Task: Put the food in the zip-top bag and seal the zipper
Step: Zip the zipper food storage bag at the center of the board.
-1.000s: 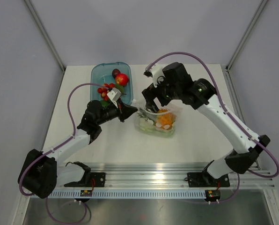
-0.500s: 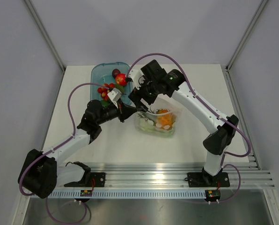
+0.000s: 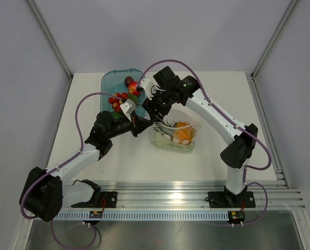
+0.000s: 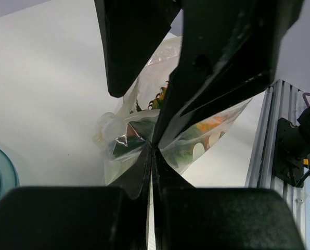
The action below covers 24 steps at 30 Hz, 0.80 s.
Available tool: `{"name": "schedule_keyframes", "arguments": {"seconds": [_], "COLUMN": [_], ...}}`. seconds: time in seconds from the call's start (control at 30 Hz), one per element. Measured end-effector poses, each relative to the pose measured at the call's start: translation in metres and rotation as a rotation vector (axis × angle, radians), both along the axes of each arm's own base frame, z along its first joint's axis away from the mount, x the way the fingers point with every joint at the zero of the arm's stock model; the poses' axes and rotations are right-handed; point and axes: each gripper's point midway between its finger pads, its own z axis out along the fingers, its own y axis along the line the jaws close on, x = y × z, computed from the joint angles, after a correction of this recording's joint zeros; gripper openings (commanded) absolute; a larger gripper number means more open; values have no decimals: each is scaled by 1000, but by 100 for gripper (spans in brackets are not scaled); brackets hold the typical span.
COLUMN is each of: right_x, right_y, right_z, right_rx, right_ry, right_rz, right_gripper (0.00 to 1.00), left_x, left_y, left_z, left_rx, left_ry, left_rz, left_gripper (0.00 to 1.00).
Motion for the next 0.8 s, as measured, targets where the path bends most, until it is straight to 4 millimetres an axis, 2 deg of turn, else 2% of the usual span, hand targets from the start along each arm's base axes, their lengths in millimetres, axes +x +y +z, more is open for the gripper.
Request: {"name": "schedule_keyframes", "arguments": {"seconds": [0.03,0.1,0.17,0.2,0.23,0.3,0.33,0.4,0.43,0.47,0.53,0.67,0.8], "right_x": [0,0,-1,-1,-2,-6,-8,-11,-13,-14,-17,-26,-31], "right_y": [0,1,2,2,1,-1,-2,-5,-7,-8,-12,-20,-25], "right_z": [-2,-4,-3,-3,-4,-4,-3,1,3,5,12,22,33], "right_rx": [-3,-3,2,7,9,15,19,28,33,39,54,79,100], "right_ry": [6,15,15,17,20,26,24,15,9,2,-14,-43,-66], "right_rz": [-2,-6,-3,-7,-7,-8,-9,-8,-9,-9,-10,-11,-11], "right_gripper": [54,38,16,8,2,0,0,0,0,0,0,0,0], "left_x": [0,0,-1,-1,-2,-4,-5,-7,-8,-8,-6,0,3], "left_y": [0,0,1,1,1,2,3,4,5,8,15,30,28], "left_z": [-1,-1,-1,-2,-1,-1,0,5,8,13,20,33,41], "left_rx": [2,6,10,13,16,23,28,41,45,48,51,53,20], "left_ry": [2,0,-5,-7,-13,-18,-25,-51,-60,-76,-98,-149,-183], "left_rz": [-1,-2,-4,-5,-5,-10,-12,-24,-28,-26,-7,43,27], "left_gripper": [0,0,0,0,0,2,29,56,79,85,90,85,79]}}
